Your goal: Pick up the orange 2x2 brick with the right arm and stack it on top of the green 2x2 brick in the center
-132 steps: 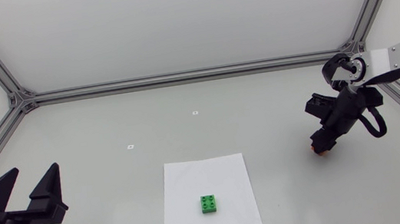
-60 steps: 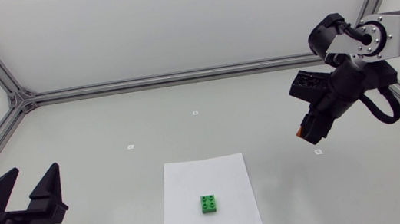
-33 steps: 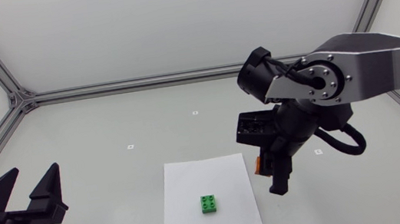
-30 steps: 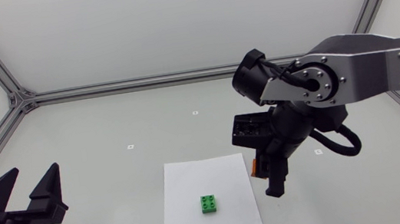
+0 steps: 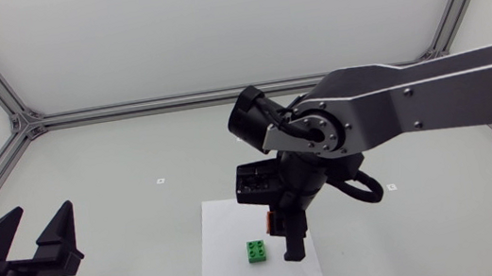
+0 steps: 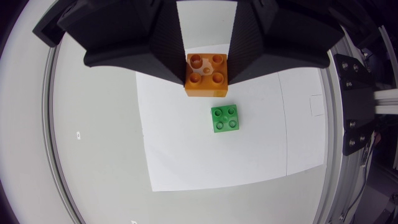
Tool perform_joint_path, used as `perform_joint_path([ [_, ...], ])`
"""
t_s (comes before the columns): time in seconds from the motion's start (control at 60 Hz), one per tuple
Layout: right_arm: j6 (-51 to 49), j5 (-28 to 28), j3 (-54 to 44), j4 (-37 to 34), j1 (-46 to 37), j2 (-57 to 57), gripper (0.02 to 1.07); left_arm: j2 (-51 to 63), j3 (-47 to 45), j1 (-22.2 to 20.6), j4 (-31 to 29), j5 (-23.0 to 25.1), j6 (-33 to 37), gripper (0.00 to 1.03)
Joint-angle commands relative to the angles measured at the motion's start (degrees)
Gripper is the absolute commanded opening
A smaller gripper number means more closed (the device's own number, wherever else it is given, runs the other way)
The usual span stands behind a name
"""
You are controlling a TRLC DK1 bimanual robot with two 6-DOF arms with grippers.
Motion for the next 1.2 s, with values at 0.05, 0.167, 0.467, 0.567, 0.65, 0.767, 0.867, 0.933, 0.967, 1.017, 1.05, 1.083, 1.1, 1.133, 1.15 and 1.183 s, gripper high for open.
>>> perform_joint_path([
  [0.05,-2.9,-0.3,2.0,0.4,1.9,3.6,0.08,-0.5,-2.3,0.2,-0.8,0.3,0.7,0.99],
  [0.167,-3.7,-0.3,3.2,0.9,2.5,6.1,0.08,-0.5,-2.3,0.1,-0.8,0.3,0.7,0.99],
  [0.467,-5.4,-0.5,5.6,0.9,3.6,10.6,0.08,-0.5,-2.3,0.1,-0.8,0.3,0.7,0.99],
  [0.567,-5.4,-0.5,6.0,0.6,4.1,11.3,0.08,-0.5,-2.3,0.1,-0.8,0.3,0.7,0.99],
  [0.65,-5.3,-0.5,6.1,0.4,4.7,11.6,0.08,-0.5,-2.3,0.1,-0.8,0.3,0.7,0.99],
  [0.767,-5.3,-0.2,6.1,0.3,5.2,12.2,0.08,-0.5,-2.3,0.1,-0.8,0.3,0.7,0.99],
  [0.867,-5.3,0.2,6.2,0.2,5.2,12.8,0.08,-0.5,-2.3,0.1,-0.8,0.3,0.7,0.99],
  [0.933,-5.3,0.4,6.3,0.1,5.2,13.1,0.08,-0.5,-2.3,0.1,-0.8,0.3,0.7,0.99],
  [0.967,-5.4,0.4,6.4,0.1,5.2,13.2,0.07,-0.5,-2.3,0.1,-0.8,0.3,0.7,0.99],
  [1.017,-5.4,0.4,6.4,0.1,5.2,13.4,0.08,-0.5,-2.3,0.1,-0.8,0.3,0.7,0.99],
  [1.05,-5.3,0.4,6.4,0.1,5.2,13.6,0.08,-0.5,-2.3,0.1,-0.8,0.3,0.7,0.99],
  [1.083,-5.3,0.4,6.3,0.2,5.4,13.9,0.08,-0.5,-2.3,0.1,-0.8,0.3,0.7,0.99],
  [1.1,-5.3,0.4,6.3,0.2,5.5,14.1,0.07,-0.5,-2.3,0.1,-0.8,0.3,0.7,0.99],
  [1.133,-5.3,0.5,6.3,0.3,5.5,14.2,0.08,-0.5,-2.3,0.1,-0.8,0.3,0.7,0.99],
  [1.15,-5.3,0.5,6.3,0.3,5.5,14.3,0.07,-0.5,-2.3,0.1,-0.8,0.3,0.7,0.99],
  [1.183,-5.3,0.5,6.2,0.3,5.6,14.4,0.07,-0.5,-2.3,0.1,-0.8,0.3,0.7,0.99],
])
